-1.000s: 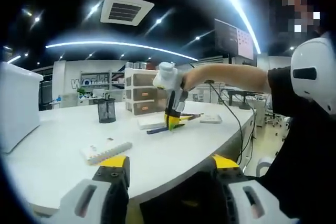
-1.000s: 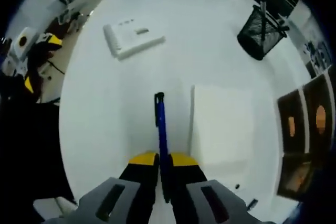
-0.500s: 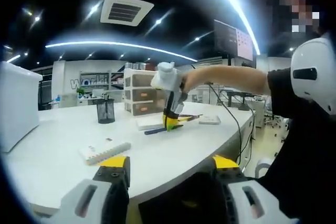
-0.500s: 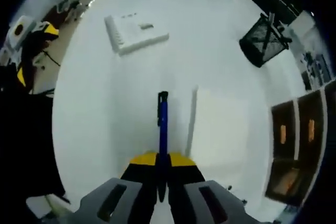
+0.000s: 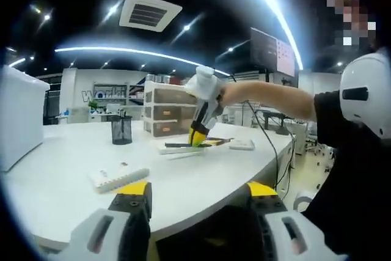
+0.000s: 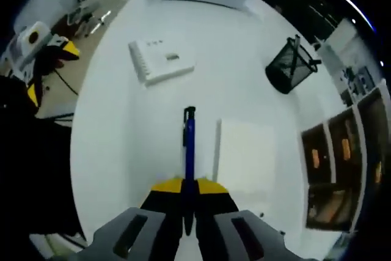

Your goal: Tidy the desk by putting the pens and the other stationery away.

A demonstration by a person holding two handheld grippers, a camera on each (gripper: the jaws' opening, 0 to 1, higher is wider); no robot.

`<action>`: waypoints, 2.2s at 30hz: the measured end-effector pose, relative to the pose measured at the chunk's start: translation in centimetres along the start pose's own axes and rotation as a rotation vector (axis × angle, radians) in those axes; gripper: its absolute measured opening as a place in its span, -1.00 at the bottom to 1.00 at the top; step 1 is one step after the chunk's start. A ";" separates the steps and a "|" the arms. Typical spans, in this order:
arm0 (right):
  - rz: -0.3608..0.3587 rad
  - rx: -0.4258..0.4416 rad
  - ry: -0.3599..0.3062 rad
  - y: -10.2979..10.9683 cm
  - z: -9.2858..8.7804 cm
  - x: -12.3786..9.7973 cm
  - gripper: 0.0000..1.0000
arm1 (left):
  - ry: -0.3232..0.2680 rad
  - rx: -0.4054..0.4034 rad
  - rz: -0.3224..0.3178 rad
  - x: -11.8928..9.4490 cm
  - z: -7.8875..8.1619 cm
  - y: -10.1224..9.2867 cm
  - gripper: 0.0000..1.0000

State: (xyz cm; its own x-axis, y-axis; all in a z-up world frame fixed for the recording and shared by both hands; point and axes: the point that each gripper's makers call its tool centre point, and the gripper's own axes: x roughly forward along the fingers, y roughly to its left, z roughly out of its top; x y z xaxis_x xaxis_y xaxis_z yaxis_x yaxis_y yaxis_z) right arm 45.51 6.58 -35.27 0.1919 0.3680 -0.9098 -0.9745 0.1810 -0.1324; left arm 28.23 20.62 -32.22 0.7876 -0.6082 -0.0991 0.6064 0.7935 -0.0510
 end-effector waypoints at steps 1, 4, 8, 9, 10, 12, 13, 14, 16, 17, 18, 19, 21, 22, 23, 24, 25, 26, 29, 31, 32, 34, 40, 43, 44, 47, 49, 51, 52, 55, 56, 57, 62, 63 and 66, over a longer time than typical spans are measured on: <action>-0.017 0.005 -0.036 -0.1 0.3 -0.5 -0.93 | -0.004 -0.006 -0.004 0.0 0.1 -0.1 0.21; -0.032 0.024 -0.109 -0.1 0.7 -2.0 -0.93 | -0.017 -0.023 -0.017 0.2 0.3 -0.4 0.20; -0.046 0.052 -0.225 0.2 1.1 -3.9 -0.93 | -0.022 -0.037 -0.040 0.7 0.5 -0.9 0.20; -0.048 0.063 -0.251 0.2 1.1 -4.4 -0.93 | -0.021 -0.038 -0.044 0.8 0.5 -1.0 0.20; -0.039 0.076 -0.268 0.4 1.0 -4.9 -0.93 | -0.023 -0.039 -0.048 0.9 0.6 -1.1 0.19; -0.021 0.106 -0.338 0.8 1.2 -5.8 -0.93 | -0.027 -0.044 -0.055 1.0 0.9 -1.2 0.19; -0.016 0.118 -0.367 1.0 1.2 -6.3 -0.93 | -0.030 -0.048 -0.058 1.1 1.1 -1.3 0.19; -0.013 0.122 -0.375 1.0 1.1 -6.4 -0.93 | -0.032 -0.049 -0.060 1.2 1.2 -1.3 0.19; -0.025 0.142 -0.442 1.0 1.0 -7.5 -0.93 | -0.034 -0.047 -0.066 1.4 1.6 -1.5 0.19; -0.018 0.149 -0.454 1.3 0.6 -7.7 -0.93 | -0.035 -0.048 -0.068 1.6 1.7 -1.5 0.19; -0.031 0.154 -0.500 1.2 0.8 -8.1 -0.93 | -0.039 -0.050 -0.072 1.7 1.9 -1.5 0.19; -0.028 0.170 -0.531 1.4 0.7 -8.3 -0.93 | -0.046 -0.056 -0.078 1.8 2.1 -1.5 0.19; -0.045 0.179 -0.588 1.4 0.5 -8.9 -0.93 | -0.054 -0.063 -0.089 2.2 2.6 -1.7 0.19; -0.048 0.190 -0.605 1.5 0.4 -9.1 -0.93 | -0.056 -0.059 -0.094 2.3 2.7 -1.8 0.19; -0.050 0.193 -0.633 1.7 0.1 -9.4 -0.93 | -0.057 -0.050 -0.105 2.6 3.0 -2.0 0.20; -0.069 0.193 -0.684 1.8 0.2 -10.0 -0.93 | -0.058 -0.047 -0.113 2.9 3.2 -2.2 0.20; -0.075 0.209 -0.709 1.9 0.1 -10.3 -0.93 | -0.060 -0.046 -0.121 3.1 3.5 -2.3 0.20; -0.076 0.208 -0.712 2.1 -0.1 -10.3 -0.93 | -0.064 -0.046 -0.129 3.3 3.7 -2.5 0.21; -0.111 0.207 -0.765 2.4 -0.4 -10.8 -0.93 | -0.074 -0.051 -0.147 3.9 4.2 -2.8 0.21; -0.117 0.231 -0.829 2.7 -0.5 -11.1 -0.93 | -0.080 -0.056 -0.161 4.4 4.6 -3.0 0.21; -0.119 0.240 -0.847 2.9 -0.6 -11.1 -0.93 | -0.080 -0.058 -0.168 4.6 4.7 -3.2 0.21; -0.154 0.256 -0.900 3.0 -0.9 -11.4 -0.93 | -0.077 -0.057 -0.181 5.0 4.9 -3.5 0.21; -0.222 0.266 -1.003 3.9 -1.5 -12.0 -0.93 | -0.082 -0.055 -0.211 5.9 5.7 -4.0 0.21; -0.254 0.271 -1.027 4.3 -1.9 -12.2 -0.93 | -0.087 -0.052 -0.222 6.2 6.0 -4.2 0.21; -0.269 0.271 -1.035 4.5 -2.1 -12.2 -0.92 | -0.089 -0.051 -0.226 6.3 6.2 -4.3 0.21; -0.299 0.285 -1.071 5.2 -2.4 -12.0 -0.92 | -0.093 -0.050 -0.233 6.8 6.3 -4.5 0.21; -0.329 0.290 -1.090 5.3 -2.5 -12.1 -0.92 | -0.091 -0.051 -0.235 7.1 6.3 -4.6 0.21; -0.338 0.303 -1.108 5.8 -2.6 -12.1 -0.92 | -0.087 -0.049 -0.245 7.5 6.3 -4.9 0.21; -0.342 0.307 -1.117 5.9 -2.7 -12.0 -0.92 | -0.086 -0.046 -0.248 7.6 6.4 -5.0 0.21; -0.370 0.310 -1.131 6.0 -2.9 -11.9 -0.92 | -0.098 -0.038 -0.251 8.0 7.0 -5.2 0.21; -0.376 0.313 -1.135 6.0 -3.0 -12.0 -0.92 | -0.107 -0.040 -0.252 8.1 7.3 -5.3 0.21; -0.380 0.320 -1.142 6.0 -3.0 -12.0 -0.92 | -0.112 -0.041 -0.252 8.2 7.4 -5.3 0.21; -0.374 0.332 -1.160 6.2 -3.0 -11.8 -0.92 | -0.141 -0.051 -0.263 9.0 8.4 -5.7 0.20; -0.374 0.330 -1.166 6.4 -3.0 -11.7 -0.92 | -0.142 -0.051 -0.267 9.3 8.5 -5.7 0.20; -0.362 0.322 -1.185 7.1 -2.4 -11.6 -0.92 | -0.139 -0.053 -0.277 10.0 8.6 -6.0 0.17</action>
State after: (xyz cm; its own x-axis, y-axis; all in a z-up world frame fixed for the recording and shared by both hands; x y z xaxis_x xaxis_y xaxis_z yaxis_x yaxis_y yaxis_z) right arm 36.13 1.43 -26.62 0.5866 0.8055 0.0845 -0.8052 0.5912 -0.0458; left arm 33.42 9.57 -24.35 0.6032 -0.7951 0.0627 0.7960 0.5954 -0.1089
